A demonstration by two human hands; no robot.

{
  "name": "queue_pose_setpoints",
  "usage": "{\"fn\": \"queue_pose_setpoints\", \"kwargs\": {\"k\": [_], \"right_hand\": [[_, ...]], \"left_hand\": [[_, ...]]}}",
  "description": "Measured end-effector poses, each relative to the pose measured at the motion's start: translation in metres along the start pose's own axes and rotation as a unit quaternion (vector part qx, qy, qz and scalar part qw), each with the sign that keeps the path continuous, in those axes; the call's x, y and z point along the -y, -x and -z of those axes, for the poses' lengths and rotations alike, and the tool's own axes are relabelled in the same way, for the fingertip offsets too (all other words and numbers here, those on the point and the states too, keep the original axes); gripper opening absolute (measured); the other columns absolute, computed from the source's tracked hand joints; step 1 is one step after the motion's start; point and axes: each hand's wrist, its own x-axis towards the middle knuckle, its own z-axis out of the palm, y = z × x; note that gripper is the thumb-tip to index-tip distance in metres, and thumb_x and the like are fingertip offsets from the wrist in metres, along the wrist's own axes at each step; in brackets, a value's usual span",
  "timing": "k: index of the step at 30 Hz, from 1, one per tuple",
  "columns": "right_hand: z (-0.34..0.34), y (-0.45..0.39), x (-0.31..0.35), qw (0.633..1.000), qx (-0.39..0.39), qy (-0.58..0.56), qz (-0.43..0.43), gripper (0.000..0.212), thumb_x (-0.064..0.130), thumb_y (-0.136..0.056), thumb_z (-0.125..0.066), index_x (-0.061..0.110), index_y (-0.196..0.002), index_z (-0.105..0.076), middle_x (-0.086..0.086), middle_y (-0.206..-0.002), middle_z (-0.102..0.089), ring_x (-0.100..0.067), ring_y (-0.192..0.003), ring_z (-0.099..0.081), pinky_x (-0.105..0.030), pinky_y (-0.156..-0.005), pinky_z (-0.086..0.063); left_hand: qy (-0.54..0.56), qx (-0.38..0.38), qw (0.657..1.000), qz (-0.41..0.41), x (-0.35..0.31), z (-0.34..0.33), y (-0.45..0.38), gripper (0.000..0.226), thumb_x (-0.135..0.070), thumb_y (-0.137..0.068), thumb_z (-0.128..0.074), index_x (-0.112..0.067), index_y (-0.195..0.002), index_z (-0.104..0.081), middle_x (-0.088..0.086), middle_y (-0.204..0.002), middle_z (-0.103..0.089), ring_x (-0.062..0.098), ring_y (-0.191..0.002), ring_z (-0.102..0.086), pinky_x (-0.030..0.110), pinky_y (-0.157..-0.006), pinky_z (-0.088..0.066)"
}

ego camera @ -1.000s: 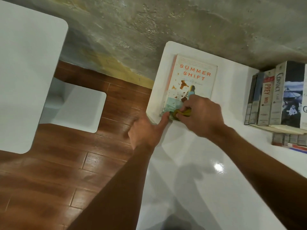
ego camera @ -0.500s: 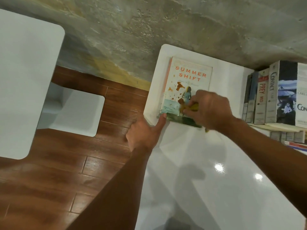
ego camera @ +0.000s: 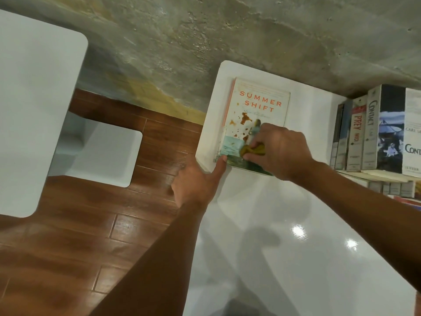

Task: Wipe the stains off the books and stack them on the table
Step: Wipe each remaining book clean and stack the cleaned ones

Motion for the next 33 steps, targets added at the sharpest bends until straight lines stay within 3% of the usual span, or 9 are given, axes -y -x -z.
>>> {"fn": "queue_pose_setpoints", "kwargs": {"k": [5,9,13,17,21,25,30,33], "right_hand": [[0.017,-0.032,-0.012,0.994,-0.033,-0.035,-0.100,0.030,0.052,-0.082,-0.075,0.026,-0.096,-0.067,0.009,-0.101,-0.059,-0.013,-0.089,-0.056,-0.033,-0.075,-0.047],[0.000,-0.013,0.003,1.000,0.018,-0.004,-0.015,0.034,0.055,-0.081,-0.074,0.026,-0.095,-0.064,0.009,-0.103,-0.063,-0.014,-0.091,-0.060,-0.033,-0.071,-0.052],[0.014,-0.030,-0.006,0.994,-0.034,-0.040,-0.094,0.028,0.053,-0.083,-0.074,0.029,-0.087,-0.062,0.010,-0.102,-0.061,-0.014,-0.088,-0.059,-0.035,-0.074,-0.052],[0.000,-0.014,0.006,1.000,0.015,-0.013,-0.018,0.033,0.053,-0.082,-0.074,0.025,-0.095,-0.065,0.007,-0.105,-0.065,-0.015,-0.091,-0.062,-0.035,-0.072,-0.054],[0.016,-0.031,0.002,0.999,-0.008,-0.014,-0.051,0.030,0.052,-0.083,-0.073,0.025,-0.093,-0.067,0.009,-0.098,-0.059,-0.013,-0.085,-0.056,-0.032,-0.070,-0.043],[-0.001,-0.016,0.020,1.000,0.013,0.000,0.009,0.033,0.054,-0.085,-0.071,0.025,-0.098,-0.068,0.008,-0.103,-0.063,-0.014,-0.089,-0.060,-0.039,-0.076,-0.055],[0.004,-0.042,0.005,0.991,-0.066,-0.076,-0.086,0.031,0.055,-0.084,-0.071,0.027,-0.096,-0.073,0.013,-0.102,-0.064,-0.011,-0.091,-0.059,-0.039,-0.077,-0.054],[-0.008,-0.025,0.014,0.997,-0.035,-0.056,-0.036,0.033,0.057,-0.082,-0.072,0.027,-0.097,-0.073,0.016,-0.102,-0.066,-0.011,-0.089,-0.061,-0.036,-0.073,-0.054]], "left_hand": [[-0.004,-0.004,1.000,-0.002,-0.001,0.001,0.000,0.075,-0.088,-0.077,-0.045,-0.020,-0.110,-0.048,-0.001,-0.102,-0.068,0.028,-0.090,-0.069,0.046,-0.079,-0.059],[-0.010,0.005,1.000,-0.003,-0.002,0.002,0.000,0.077,-0.089,-0.076,-0.044,-0.020,-0.111,-0.048,-0.002,-0.103,-0.067,0.027,-0.091,-0.069,0.045,-0.080,-0.059],[-0.004,0.001,1.000,-0.003,-0.003,0.002,0.000,0.076,-0.088,-0.078,-0.045,-0.020,-0.111,-0.049,-0.002,-0.104,-0.068,0.027,-0.092,-0.069,0.045,-0.080,-0.059],[-0.007,0.005,1.000,-0.004,-0.001,0.002,0.000,0.079,-0.090,-0.076,-0.043,-0.021,-0.114,-0.048,-0.003,-0.106,-0.067,0.026,-0.093,-0.069,0.046,-0.080,-0.060],[-0.003,0.002,1.000,-0.001,-0.003,0.002,-0.001,0.077,-0.088,-0.077,-0.044,-0.019,-0.111,-0.049,-0.002,-0.101,-0.069,0.027,-0.090,-0.069,0.046,-0.079,-0.059],[-0.010,0.006,1.000,-0.005,-0.001,0.003,0.000,0.078,-0.088,-0.077,-0.044,-0.020,-0.113,-0.048,-0.004,-0.103,-0.068,0.025,-0.090,-0.070,0.044,-0.079,-0.060],[-0.010,0.007,1.000,0.002,-0.003,0.003,0.000,0.077,-0.088,-0.077,-0.043,-0.019,-0.111,-0.050,-0.001,-0.102,-0.069,0.028,-0.092,-0.069,0.044,-0.081,-0.057],[-0.016,0.012,1.000,0.004,-0.003,0.004,0.001,0.078,-0.088,-0.077,-0.044,-0.019,-0.113,-0.050,-0.001,-0.104,-0.068,0.028,-0.094,-0.069,0.043,-0.082,-0.057]]}}
